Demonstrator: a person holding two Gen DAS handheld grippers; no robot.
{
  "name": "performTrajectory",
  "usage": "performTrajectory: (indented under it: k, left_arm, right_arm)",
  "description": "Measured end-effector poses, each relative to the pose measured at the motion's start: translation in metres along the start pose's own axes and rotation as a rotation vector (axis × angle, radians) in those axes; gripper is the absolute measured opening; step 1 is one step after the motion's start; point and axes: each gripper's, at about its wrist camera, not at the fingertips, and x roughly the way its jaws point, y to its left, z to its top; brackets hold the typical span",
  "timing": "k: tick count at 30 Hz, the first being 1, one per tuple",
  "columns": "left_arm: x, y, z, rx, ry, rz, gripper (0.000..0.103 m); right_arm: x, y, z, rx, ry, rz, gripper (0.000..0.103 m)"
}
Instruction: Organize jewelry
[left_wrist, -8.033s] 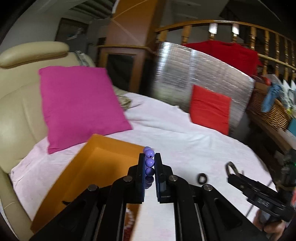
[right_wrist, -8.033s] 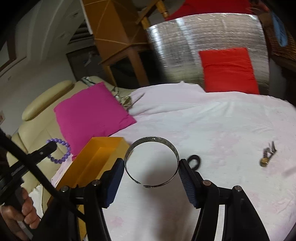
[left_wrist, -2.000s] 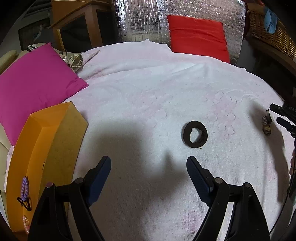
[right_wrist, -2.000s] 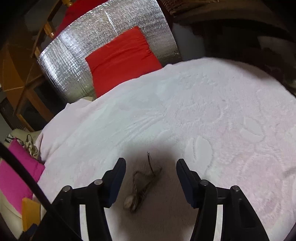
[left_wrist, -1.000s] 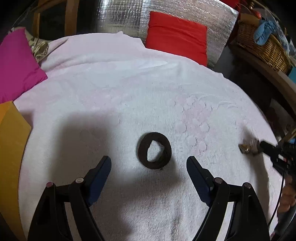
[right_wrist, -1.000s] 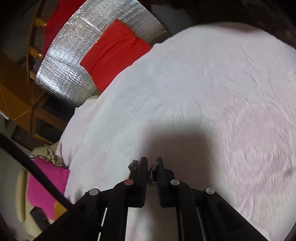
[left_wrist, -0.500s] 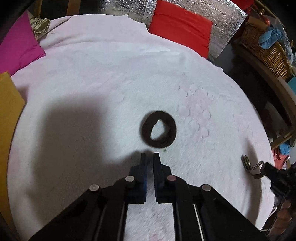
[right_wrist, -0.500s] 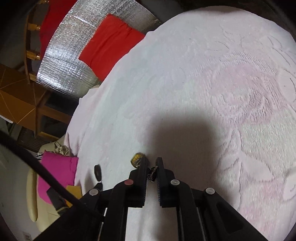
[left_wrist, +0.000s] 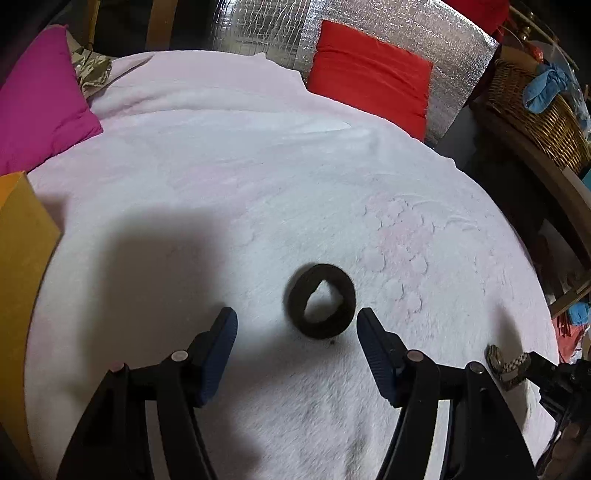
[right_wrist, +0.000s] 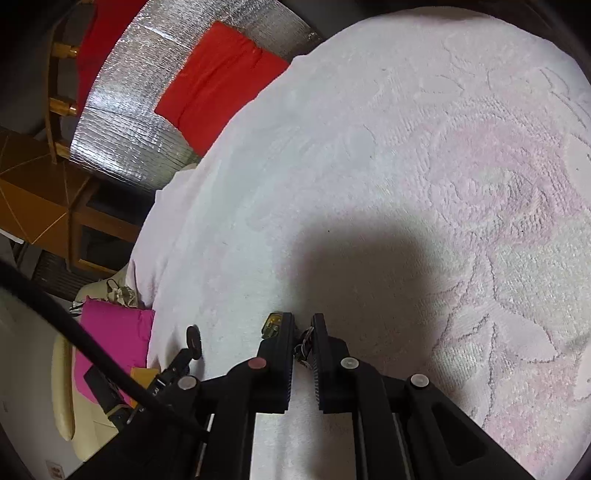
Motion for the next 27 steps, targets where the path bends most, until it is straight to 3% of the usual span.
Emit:
performTrajectory:
  k: [8,9,10,12,13,27]
  left_arm:
    - [0.015,-0.017,0.000,0.066,-0.007,0.052,0.068]
    - [0.015,-0.018,0.000,0.069,-0.009,0.055,0.060]
    - [0.015,-0.018,-0.001,0.072,-0.011,0.046,0.039]
    - [0.014,-0.021,0.000,0.079,-0.003,0.018,0.027]
    - [0.013,-0.022,0.000,0.087,0.005,0.015,0.016]
    - [-0.028,-0.044,-0.043,0.208,0.133,-0.052,0.013]
  right_arm:
    - [0.005,0.001,0.003,-0.002,0.010,-0.007,0.010]
    - [0.006,0.001,0.003,-0.003,0.012,-0.006,0.010]
    - [0.006,0.002,0.003,-0.004,0.013,-0.006,0.010]
    - [0.007,0.003,0.004,-0.011,0.015,-0.007,0.010]
    - [0.007,0.003,0.004,-0.013,0.016,-0.008,0.010]
    - [0.006,0.011,0.000,-0.033,0.029,-0.002,0.011]
